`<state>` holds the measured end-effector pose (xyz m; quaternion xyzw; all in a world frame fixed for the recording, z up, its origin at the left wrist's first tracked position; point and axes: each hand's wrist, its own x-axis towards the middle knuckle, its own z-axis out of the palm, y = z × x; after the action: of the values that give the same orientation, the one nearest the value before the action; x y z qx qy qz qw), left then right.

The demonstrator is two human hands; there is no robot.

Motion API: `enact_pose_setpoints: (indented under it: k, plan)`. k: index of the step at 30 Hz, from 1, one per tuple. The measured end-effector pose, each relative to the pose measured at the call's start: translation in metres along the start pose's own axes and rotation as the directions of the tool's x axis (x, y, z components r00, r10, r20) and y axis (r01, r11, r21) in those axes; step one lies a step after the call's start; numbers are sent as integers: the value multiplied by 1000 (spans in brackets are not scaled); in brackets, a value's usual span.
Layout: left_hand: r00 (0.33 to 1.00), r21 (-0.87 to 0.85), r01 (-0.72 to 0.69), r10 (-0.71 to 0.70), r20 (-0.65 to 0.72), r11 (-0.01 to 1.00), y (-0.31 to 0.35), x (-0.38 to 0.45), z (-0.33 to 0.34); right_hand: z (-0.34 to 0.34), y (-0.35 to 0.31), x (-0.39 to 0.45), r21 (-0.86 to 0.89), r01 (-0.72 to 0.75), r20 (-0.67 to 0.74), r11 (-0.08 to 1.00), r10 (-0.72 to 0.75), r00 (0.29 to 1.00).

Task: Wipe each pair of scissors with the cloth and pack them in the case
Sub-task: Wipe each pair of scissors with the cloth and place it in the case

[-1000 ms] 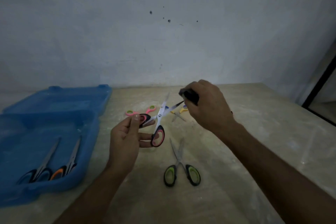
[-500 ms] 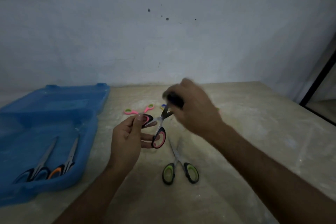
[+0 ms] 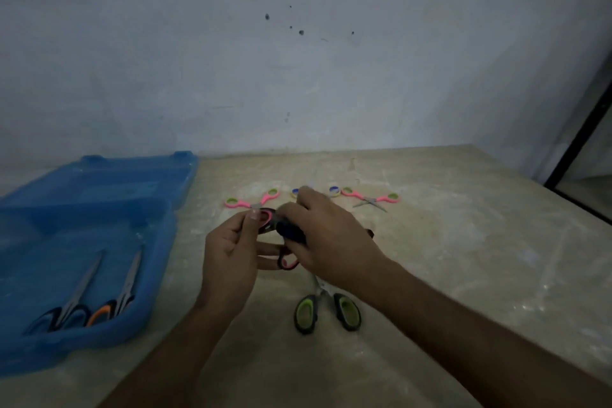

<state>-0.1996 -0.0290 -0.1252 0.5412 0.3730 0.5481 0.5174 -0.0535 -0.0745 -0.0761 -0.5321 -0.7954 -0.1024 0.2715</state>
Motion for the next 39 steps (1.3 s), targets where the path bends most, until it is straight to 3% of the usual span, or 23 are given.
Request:
enact_pose_setpoints:
  k: [2,5,7,11,13,15,19,25,27,29,31,33,36,39]
  plan:
    - [1000,14,-2,3,-7,1000,0,0,-1,2,19,8,18,-70,-22,997,70,997]
    - [1000,58,3,-1,-27,998,-2,1,-2,-13,58,29,-16,-264,-187,964,257,948]
    - [1000,46,11,-10,-25,999,-1,3,0,-19,60,32,-18,-311,-259,950,296,920]
    - [1000,48,-6,7,-29,999,0,3,-2,-4,9,5,34,-70,-106,997,73,992]
    - [1000,56,-25,25,-13,998,0,3,-5,4,9,0,16,-24,-46,1000,24,999]
    - [1000,86,-27,29,-13,996,0,3,-5,0,34,13,19,-136,-102,990,138,985]
    - [1000,49,5,-3,-29,999,1,4,-3,-22,73,27,7,-371,-288,929,357,889]
    - [1000,-7,-6,6,-23,1000,4,0,-1,2,14,-12,36,-99,-83,994,102,991]
    - [1000,-24,-1,1,-22,1000,4,2,-4,2,41,-6,24,-202,-143,979,204,968]
    - [999,-42,1,-3,-47,999,5,5,-6,-8,75,2,3,-378,-215,926,370,904]
    - [998,-48,1,-5,-70,999,6,6,-6,-20,88,2,23,-450,-312,893,434,845]
    - [997,-31,6,-8,-77,999,6,6,-4,-23,69,0,66,-397,-345,916,394,852]
    - [999,22,-15,16,-49,1000,4,1,0,-14,19,-3,89,-159,-199,983,174,964]
    - [997,65,-68,70,-22,996,5,-2,-1,0,19,11,7,-34,-102,999,34,994]
